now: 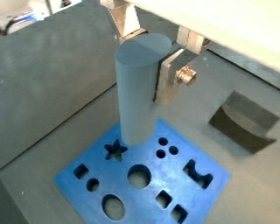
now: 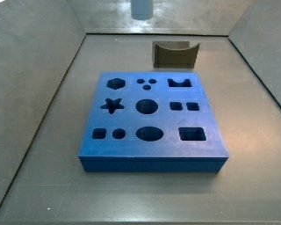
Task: Insert the oval object.
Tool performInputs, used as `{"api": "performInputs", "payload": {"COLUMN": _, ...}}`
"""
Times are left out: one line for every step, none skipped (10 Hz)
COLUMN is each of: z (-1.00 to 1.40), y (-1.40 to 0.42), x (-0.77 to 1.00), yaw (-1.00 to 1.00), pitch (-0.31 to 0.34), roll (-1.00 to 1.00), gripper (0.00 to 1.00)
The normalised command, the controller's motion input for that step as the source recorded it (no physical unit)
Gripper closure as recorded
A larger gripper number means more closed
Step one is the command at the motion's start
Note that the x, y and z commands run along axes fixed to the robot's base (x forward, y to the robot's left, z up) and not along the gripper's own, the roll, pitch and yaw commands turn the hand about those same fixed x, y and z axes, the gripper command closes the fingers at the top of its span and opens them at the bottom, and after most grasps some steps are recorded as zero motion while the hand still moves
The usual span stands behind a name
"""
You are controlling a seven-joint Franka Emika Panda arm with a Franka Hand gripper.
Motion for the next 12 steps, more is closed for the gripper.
{"api": "performInputs", "payload": {"z": -0.63, "y": -0.42, "x": 0.20, "yaw": -0.76, "pitch": -0.137, "roll": 0.25, "gripper": 1.00}}
{"api": "performInputs", "payload": {"z": -0.62, "y": -0.42, "x": 0.19, "yaw": -0.77, "pitch": -0.129, "roll": 0.25, "gripper": 1.00}}
{"api": "performInputs", "payload": {"z": -0.59, "y": -0.41, "x": 0.19, "yaw": -0.77, "pitch": -0.120, "roll": 0.25, "gripper": 1.00}}
{"api": "performInputs", "payload": {"z": -0.58, "y": -0.40, "x": 0.19, "yaw": -0.78, "pitch": -0.114, "roll": 0.25, "gripper": 1.00}}
{"api": "performInputs", "payload": {"z": -0.52, "y": -0.35, "x": 0.17, "yaw": -0.81, "pitch": -0.099, "roll": 0.24, "gripper": 1.00}}
{"api": "performInputs", "payload": {"z": -0.43, "y": -0.27, "x": 0.15, "yaw": -0.84, "pitch": -0.084, "roll": 0.22, "gripper": 1.00}}
{"api": "performInputs", "payload": {"z": -0.34, "y": -0.22, "x": 0.13, "yaw": -0.87, "pitch": -0.073, "roll": 0.20, "gripper": 1.00}}
{"api": "performInputs", "payload": {"z": -0.19, "y": -0.14, "x": 0.08, "yaw": -0.92, "pitch": -0.049, "roll": 0.16, "gripper": 1.00}}
{"api": "performInputs", "payload": {"z": -0.18, "y": -0.14, "x": 0.08, "yaw": -0.92, "pitch": -0.046, "roll": 0.16, "gripper": 1.00}}
{"api": "performInputs", "payload": {"z": -0.19, "y": -0.13, "x": 0.08, "yaw": -0.92, "pitch": -0.049, "roll": 0.16, "gripper": 1.00}}
{"api": "performInputs", "payload": {"z": -0.18, "y": -0.14, "x": 0.08, "yaw": -0.92, "pitch": -0.044, "roll": 0.16, "gripper": 1.00}}
{"api": "performInputs", "payload": {"z": -0.15, "y": -0.14, "x": 0.06, "yaw": -0.92, "pitch": -0.027, "roll": 0.15, "gripper": 1.00}}
